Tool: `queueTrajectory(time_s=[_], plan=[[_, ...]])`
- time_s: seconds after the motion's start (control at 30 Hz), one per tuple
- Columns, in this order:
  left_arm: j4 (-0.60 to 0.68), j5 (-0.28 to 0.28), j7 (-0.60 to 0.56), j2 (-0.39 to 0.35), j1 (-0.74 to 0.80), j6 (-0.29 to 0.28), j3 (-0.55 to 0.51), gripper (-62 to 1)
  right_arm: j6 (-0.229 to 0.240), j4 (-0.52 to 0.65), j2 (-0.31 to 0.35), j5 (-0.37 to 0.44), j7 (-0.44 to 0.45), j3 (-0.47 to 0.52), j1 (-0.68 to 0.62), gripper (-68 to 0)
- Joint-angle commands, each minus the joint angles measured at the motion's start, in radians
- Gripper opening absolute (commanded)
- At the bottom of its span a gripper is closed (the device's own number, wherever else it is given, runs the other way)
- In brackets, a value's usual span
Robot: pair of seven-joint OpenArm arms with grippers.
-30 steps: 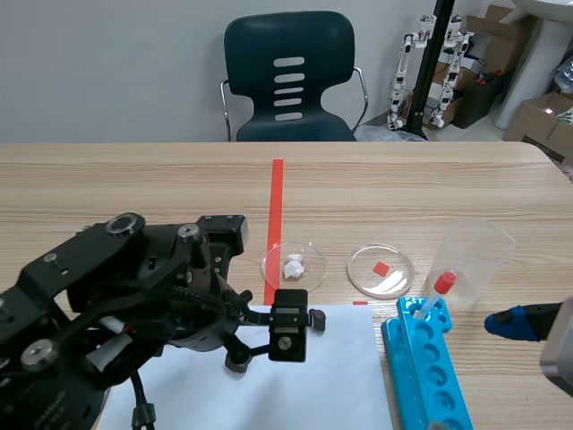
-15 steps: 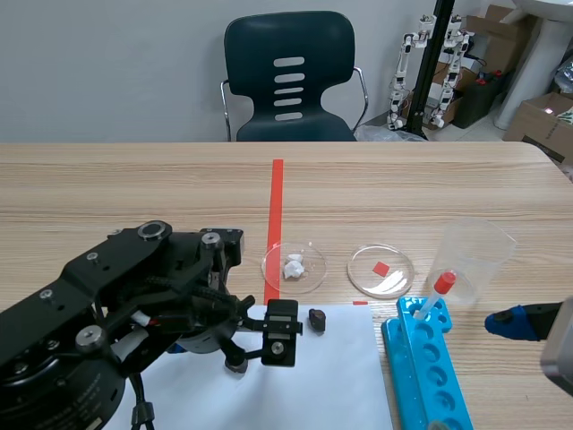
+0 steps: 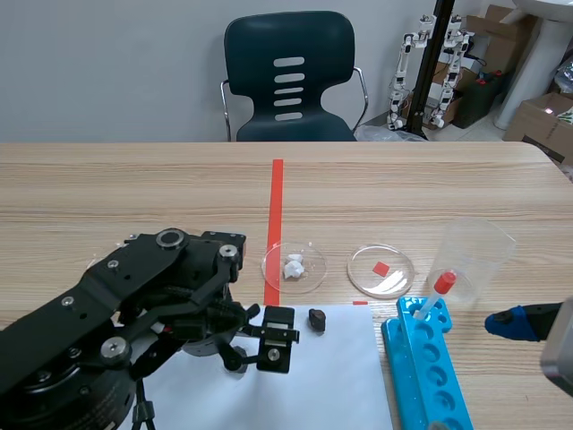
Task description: Pick up the middle mineral with the left hand
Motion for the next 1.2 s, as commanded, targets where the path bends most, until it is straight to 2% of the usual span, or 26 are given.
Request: queueTrajectory(time_s=[0.0, 0.57, 0.83, 1.17], plan=[[0.004, 0.005, 0.002, 0.019, -0.008, -0.003, 0.006, -4.8, -0.001, 0.016, 0.011, 0.008, 0.008, 0.002, 0.006, -12.8], [0.001, 0.016, 0.017, 0.029, -0.008, -0.018, 0.027, -5.9, -0.001, 0.016, 0.011, 0.008, 0.008, 0.002, 0.006, -12.8], [-0.060, 0.016, 0.007, 0.047, -0.009, -0.026, 0.027, -5.9, -0.001, 0.016, 0.011, 0.008, 0.008, 0.002, 0.006, -12.8], [-0.063, 0.016, -0.010, 0.052, -0.008, -0.032, 0.027, -5.9, -0.001, 0.016, 0.011, 0.008, 0.008, 0.002, 0.006, -12.8]])
